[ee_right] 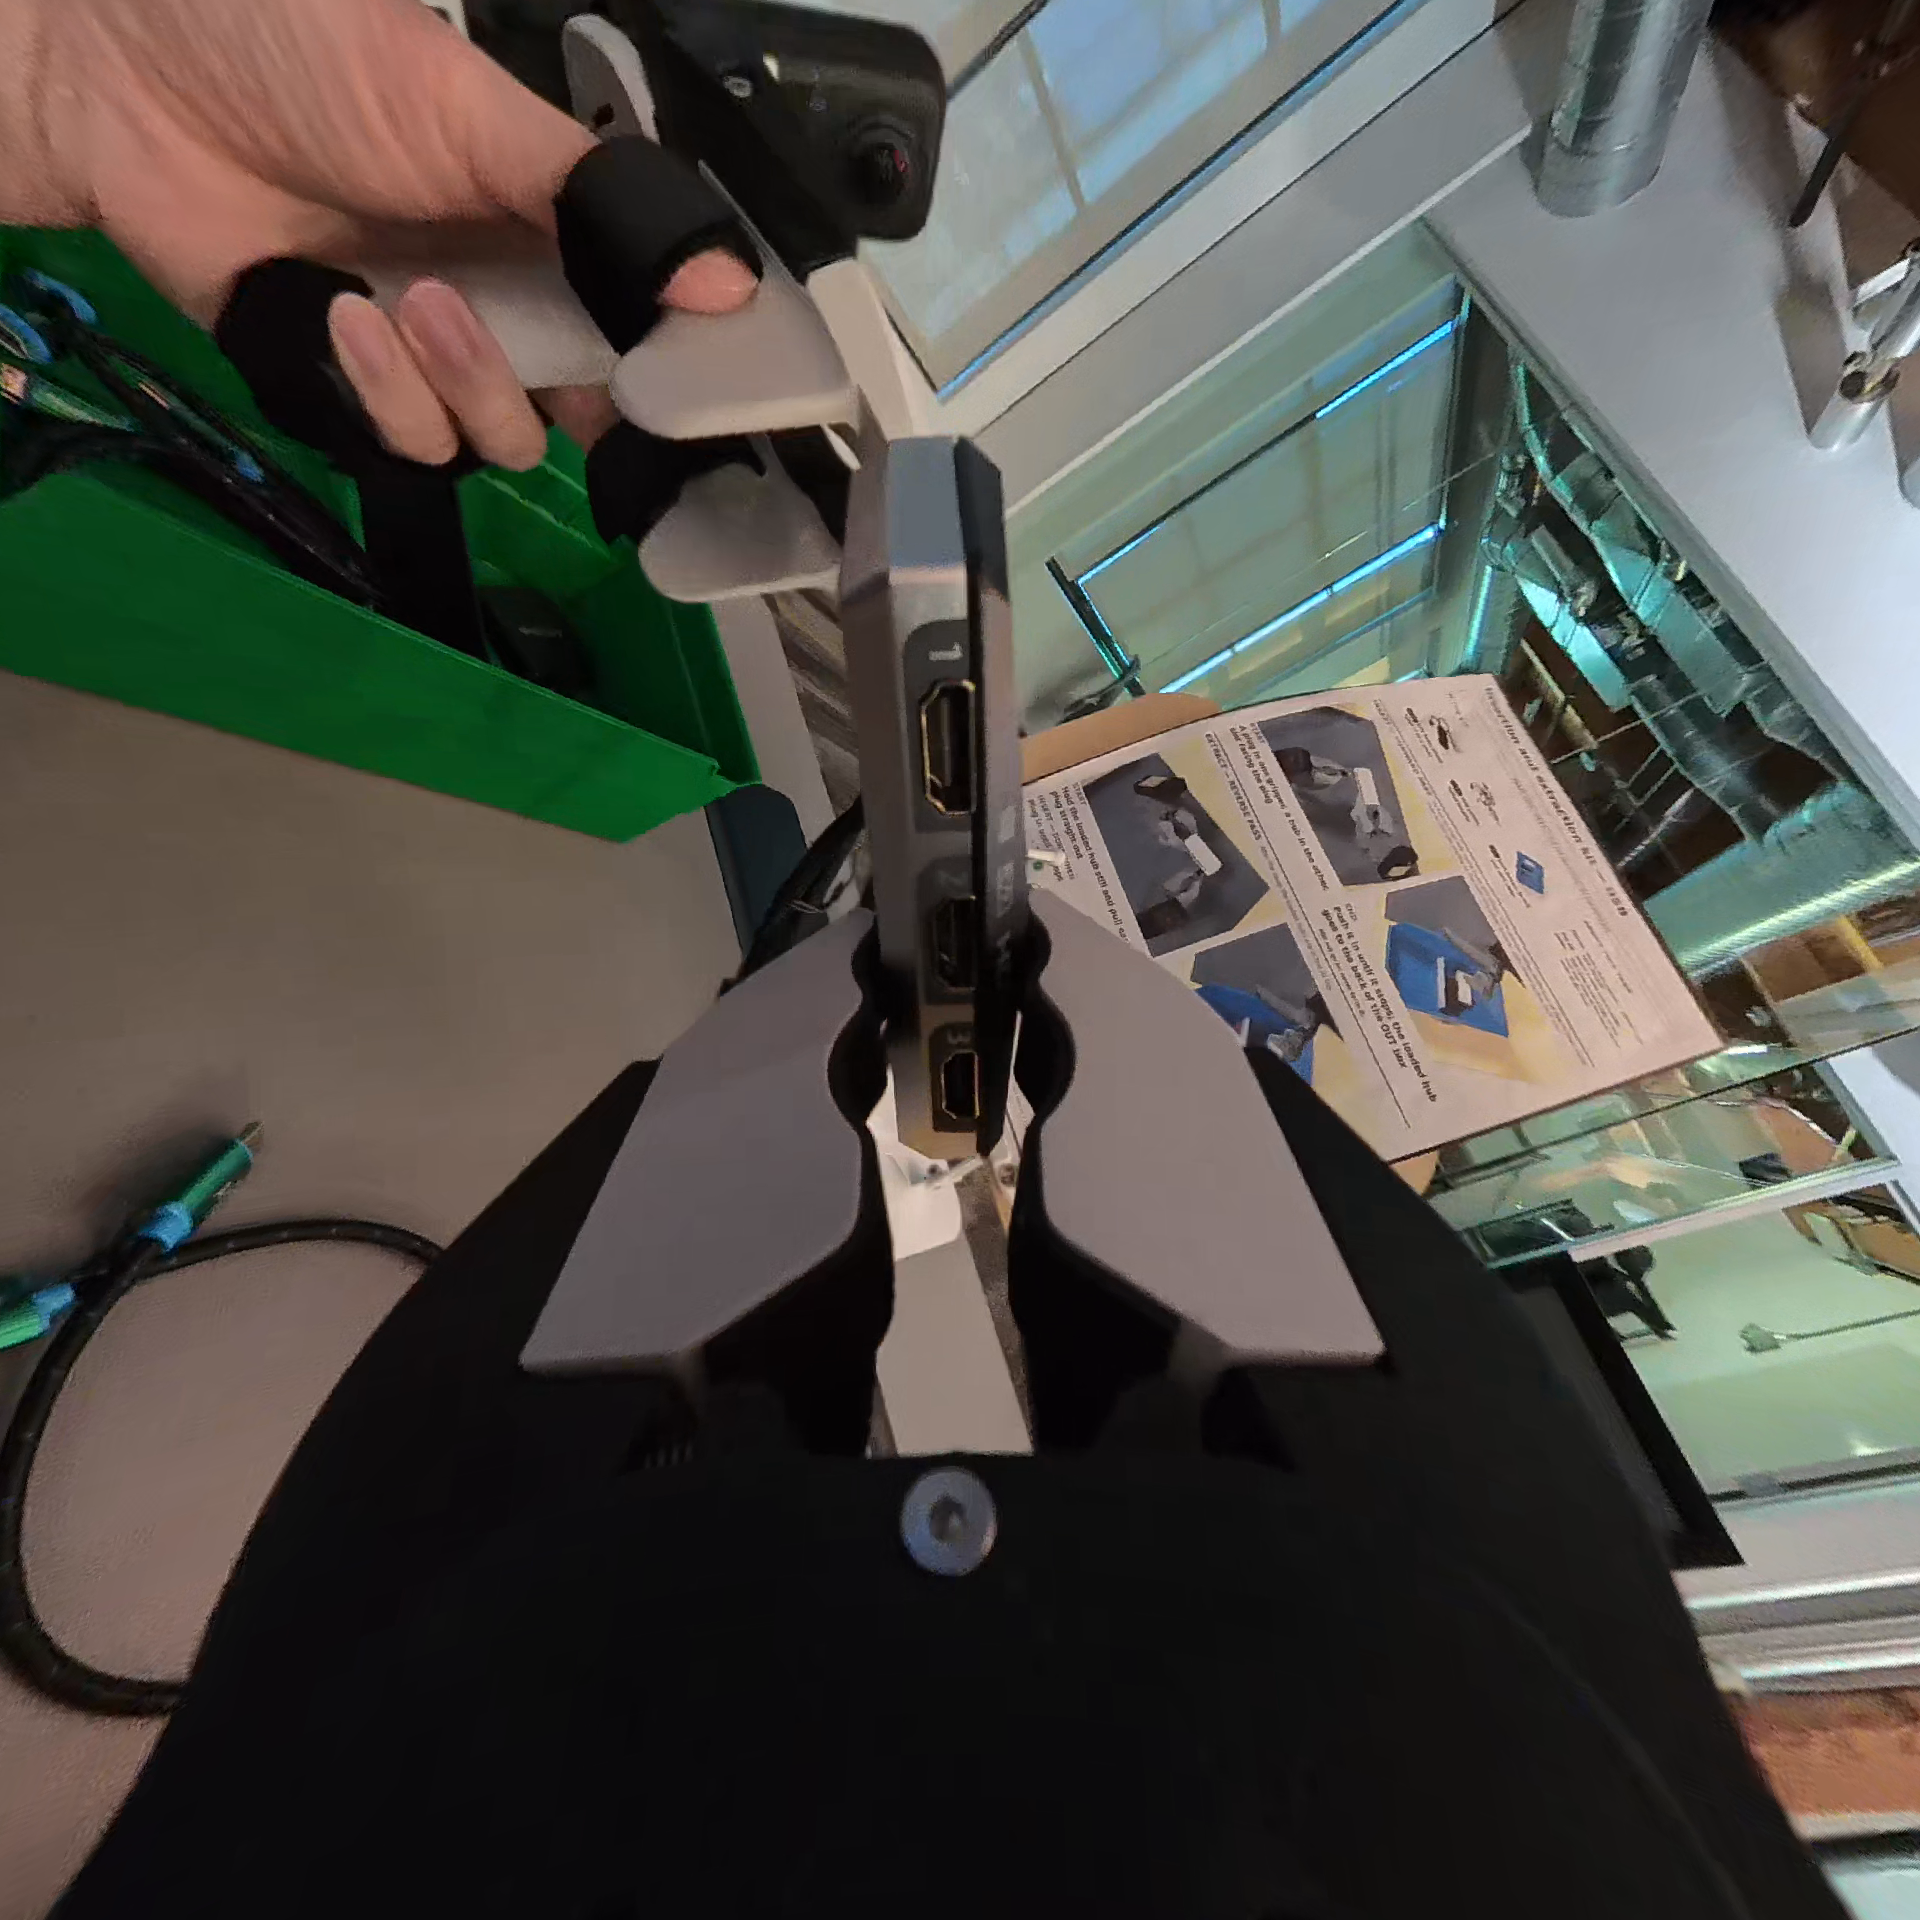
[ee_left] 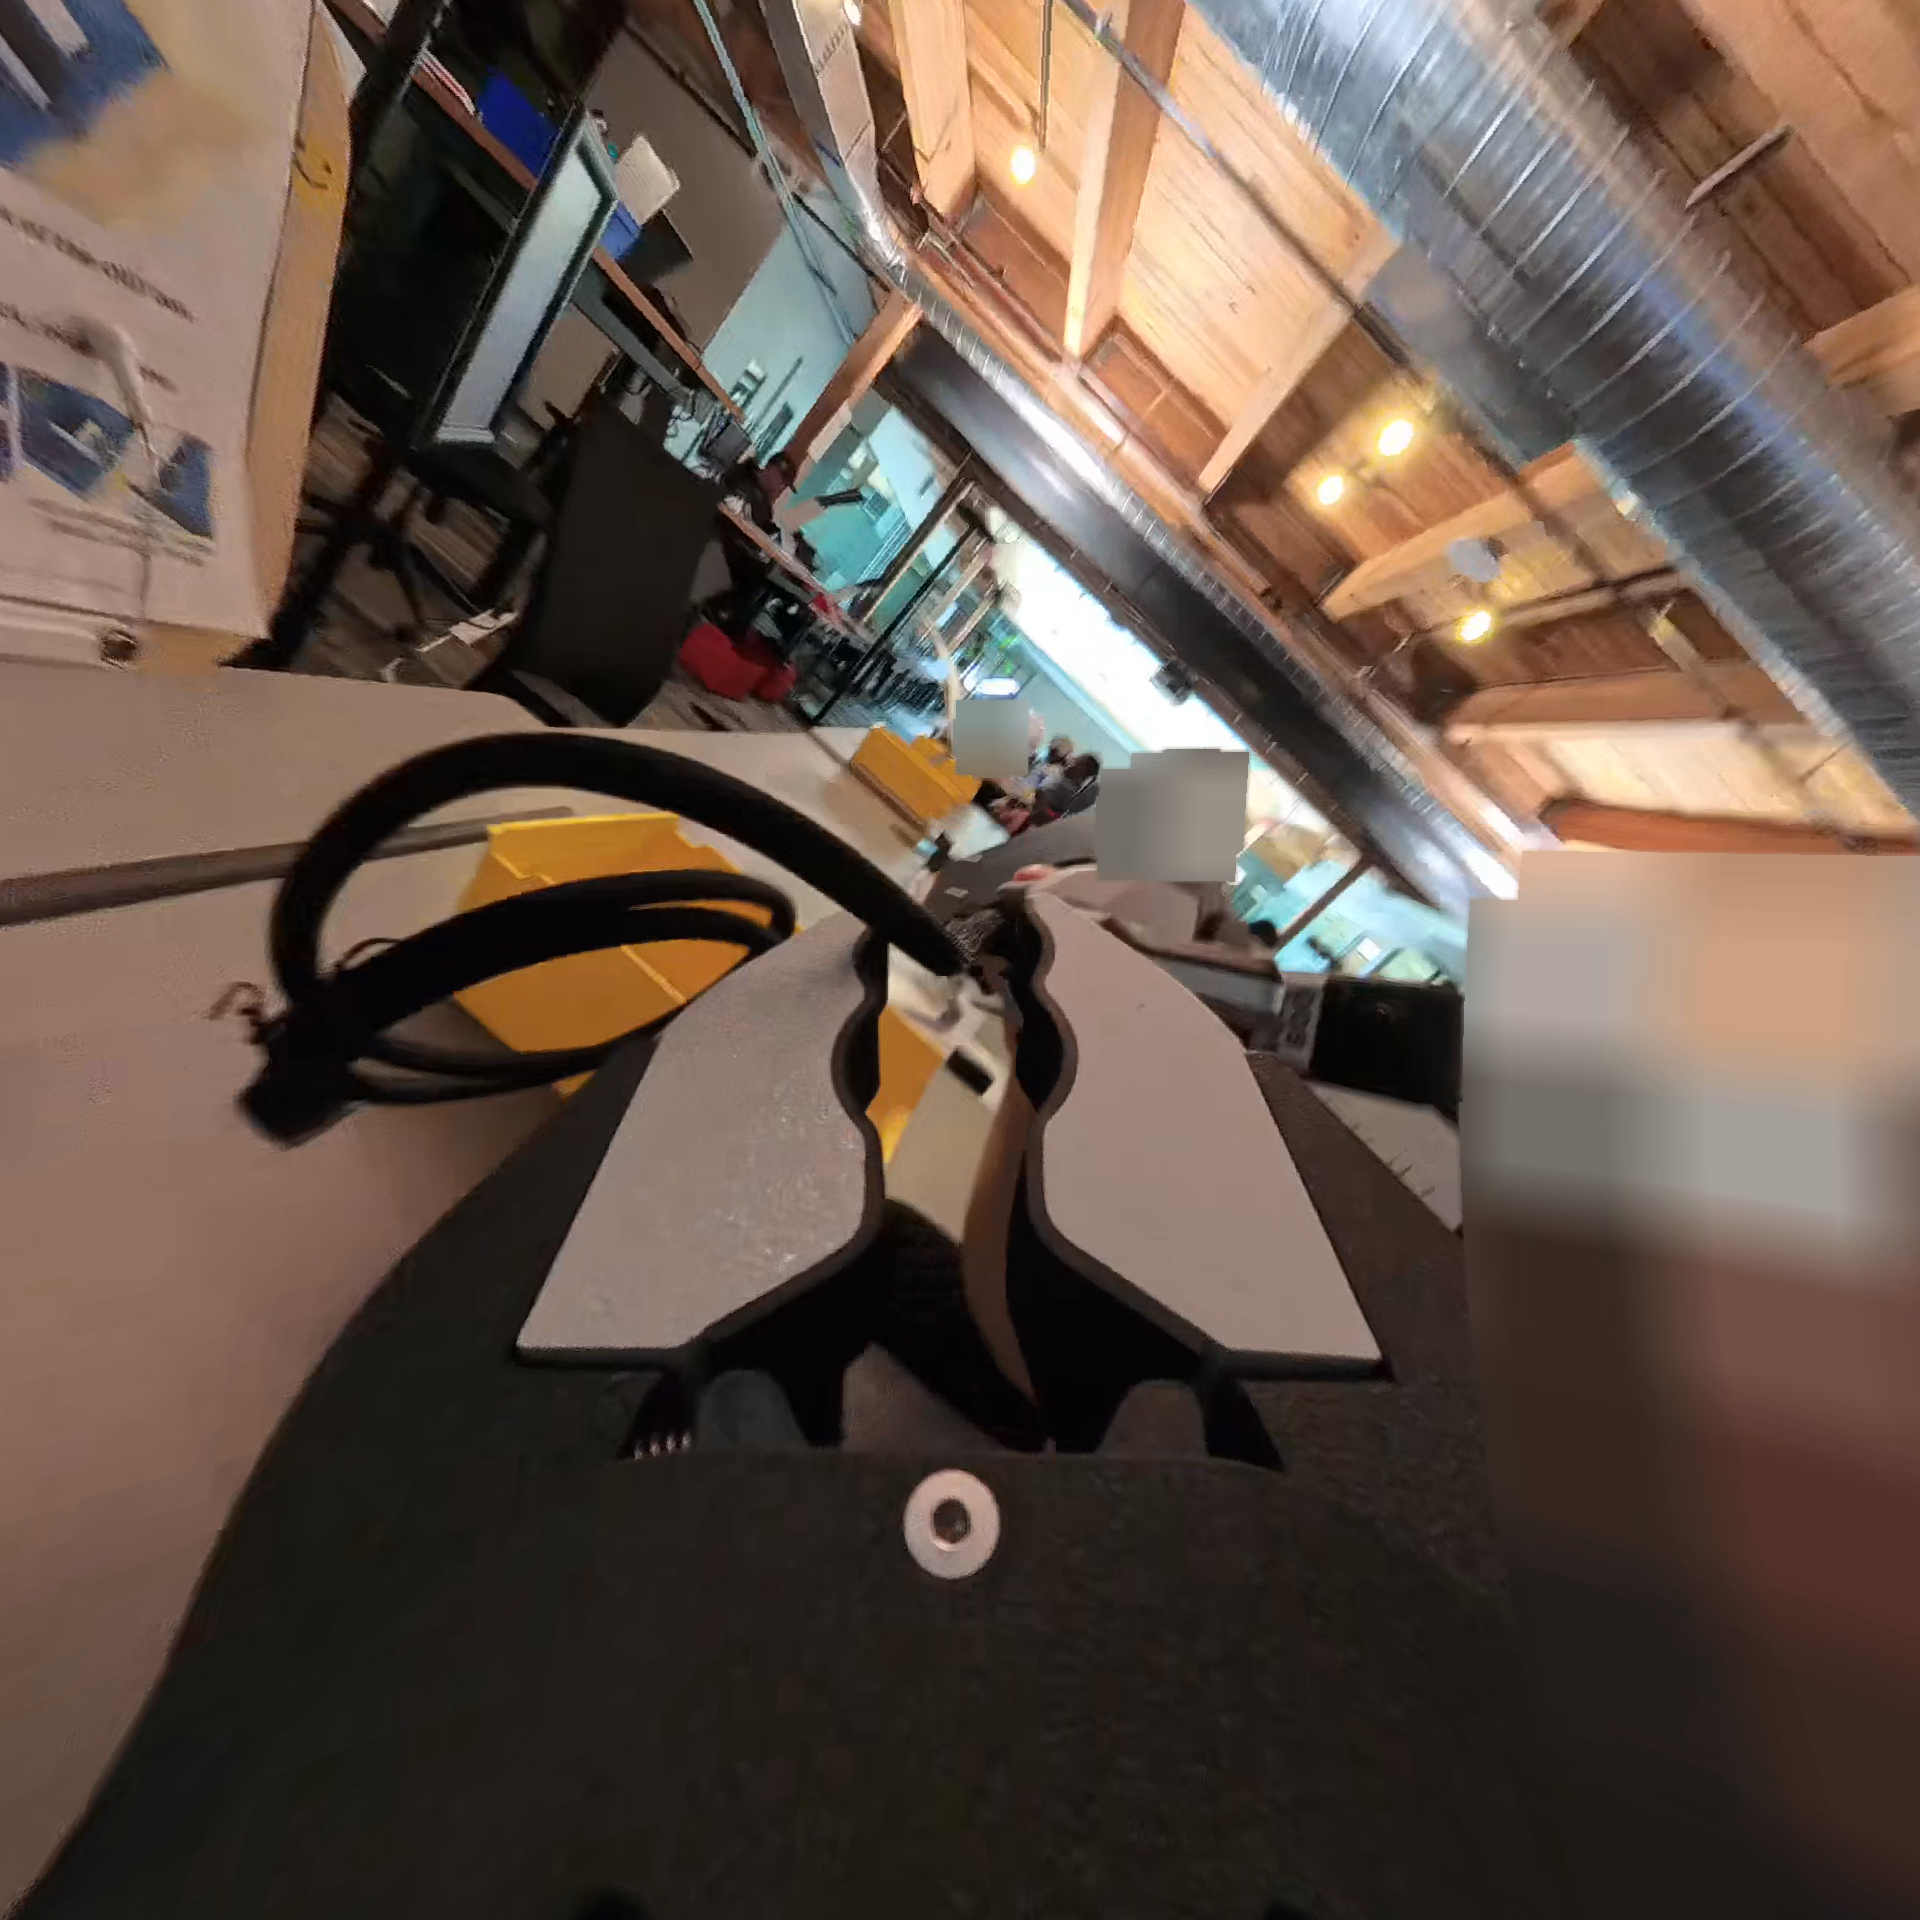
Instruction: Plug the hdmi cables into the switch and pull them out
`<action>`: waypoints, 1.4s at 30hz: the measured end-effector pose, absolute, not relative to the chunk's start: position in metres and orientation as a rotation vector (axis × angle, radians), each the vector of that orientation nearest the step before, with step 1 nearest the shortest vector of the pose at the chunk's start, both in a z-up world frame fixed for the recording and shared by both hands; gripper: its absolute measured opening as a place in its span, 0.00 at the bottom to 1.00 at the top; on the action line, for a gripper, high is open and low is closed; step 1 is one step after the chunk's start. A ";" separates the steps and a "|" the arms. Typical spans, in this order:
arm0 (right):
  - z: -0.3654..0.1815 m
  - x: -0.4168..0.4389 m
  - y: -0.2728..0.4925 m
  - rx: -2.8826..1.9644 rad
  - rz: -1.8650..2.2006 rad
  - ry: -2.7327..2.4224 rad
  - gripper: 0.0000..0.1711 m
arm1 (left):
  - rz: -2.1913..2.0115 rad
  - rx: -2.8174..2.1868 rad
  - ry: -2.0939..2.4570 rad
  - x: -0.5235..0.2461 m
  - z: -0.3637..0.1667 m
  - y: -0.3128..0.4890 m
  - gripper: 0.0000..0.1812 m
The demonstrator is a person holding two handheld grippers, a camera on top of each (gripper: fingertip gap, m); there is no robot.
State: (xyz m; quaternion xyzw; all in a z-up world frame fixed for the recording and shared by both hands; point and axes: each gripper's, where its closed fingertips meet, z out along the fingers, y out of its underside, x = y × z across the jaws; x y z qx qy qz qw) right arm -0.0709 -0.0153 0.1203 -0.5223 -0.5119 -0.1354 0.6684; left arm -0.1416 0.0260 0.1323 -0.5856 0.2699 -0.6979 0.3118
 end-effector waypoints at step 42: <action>0.020 -0.070 0.010 -1.495 -0.126 -1.475 0.18 | -0.397 -1.035 1.670 -0.091 0.047 -0.022 0.12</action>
